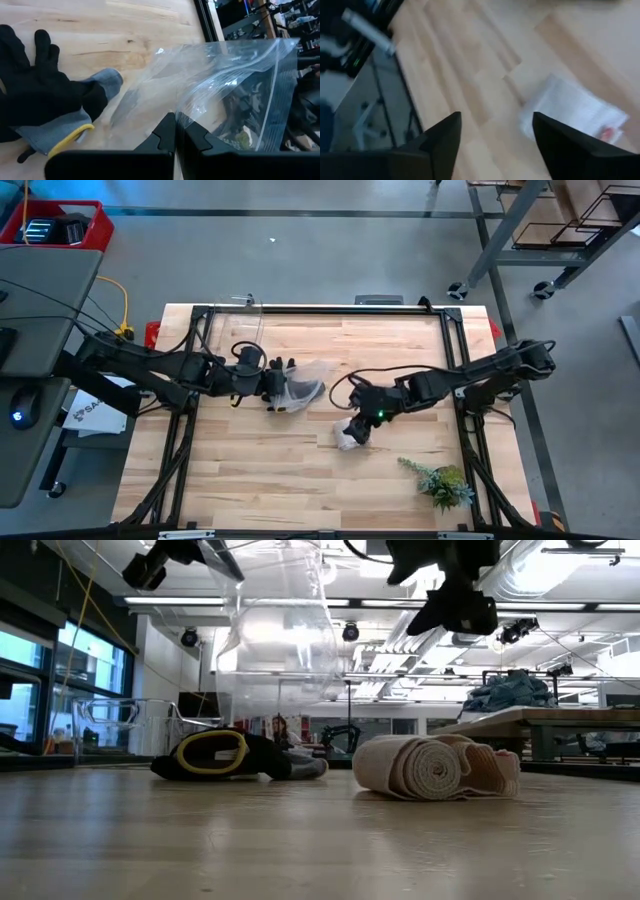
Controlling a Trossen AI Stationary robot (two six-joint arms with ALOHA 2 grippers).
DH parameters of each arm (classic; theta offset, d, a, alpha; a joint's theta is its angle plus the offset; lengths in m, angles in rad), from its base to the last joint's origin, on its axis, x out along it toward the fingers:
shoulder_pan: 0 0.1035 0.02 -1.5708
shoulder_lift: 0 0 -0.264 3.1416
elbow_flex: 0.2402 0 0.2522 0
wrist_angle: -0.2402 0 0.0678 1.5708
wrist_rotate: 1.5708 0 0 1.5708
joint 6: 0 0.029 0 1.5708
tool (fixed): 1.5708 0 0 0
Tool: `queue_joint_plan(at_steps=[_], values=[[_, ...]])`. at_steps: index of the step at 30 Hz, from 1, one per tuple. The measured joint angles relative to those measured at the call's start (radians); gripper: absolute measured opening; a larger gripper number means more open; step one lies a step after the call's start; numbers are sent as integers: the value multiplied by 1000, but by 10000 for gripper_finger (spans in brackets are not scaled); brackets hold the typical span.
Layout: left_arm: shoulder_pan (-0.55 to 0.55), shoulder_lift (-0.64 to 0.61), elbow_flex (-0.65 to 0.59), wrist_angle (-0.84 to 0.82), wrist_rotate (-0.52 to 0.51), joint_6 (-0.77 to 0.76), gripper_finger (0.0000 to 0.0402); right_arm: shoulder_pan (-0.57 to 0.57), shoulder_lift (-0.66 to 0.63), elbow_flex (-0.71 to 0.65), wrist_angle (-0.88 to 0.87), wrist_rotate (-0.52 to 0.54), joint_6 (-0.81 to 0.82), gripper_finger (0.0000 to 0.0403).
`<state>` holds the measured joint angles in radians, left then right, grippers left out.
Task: Roll bandage
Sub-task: Put the white-brown bandage into the transparent zip bag
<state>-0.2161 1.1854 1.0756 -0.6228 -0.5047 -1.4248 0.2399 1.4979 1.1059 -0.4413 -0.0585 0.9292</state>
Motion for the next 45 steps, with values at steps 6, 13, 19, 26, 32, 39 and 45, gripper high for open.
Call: queue_joint_plan(at_steps=[6, 13, 19, 26, 32, 39, 45], values=[[6, 0, 0, 0, 3, -3, 0, 25, 0, 0, 21, -42, -2, 288], [6, 0, 0, 1, 5, -13, 0, 49, 0, 2, 28, -51, 144, 291], [6, 0, 0, 1, 5, -14, 0, 46, 28, 2, -265, 125, 473, 291], [6, 0, 0, 8, 5, -14, 0, 41, 163, 85, -239, 117, 588, 291], [6, 0, 0, 28, 11, 4, 0, 15, 345, 296, -547, 116, 547, 291], [6, 0, 0, 46, 56, 58, 0, -5, 509, 459, -601, 71, 476, 291], [3, 0, 0, 47, 108, 98, 0, -18, 554, 490, -651, 32, 501, 291]])
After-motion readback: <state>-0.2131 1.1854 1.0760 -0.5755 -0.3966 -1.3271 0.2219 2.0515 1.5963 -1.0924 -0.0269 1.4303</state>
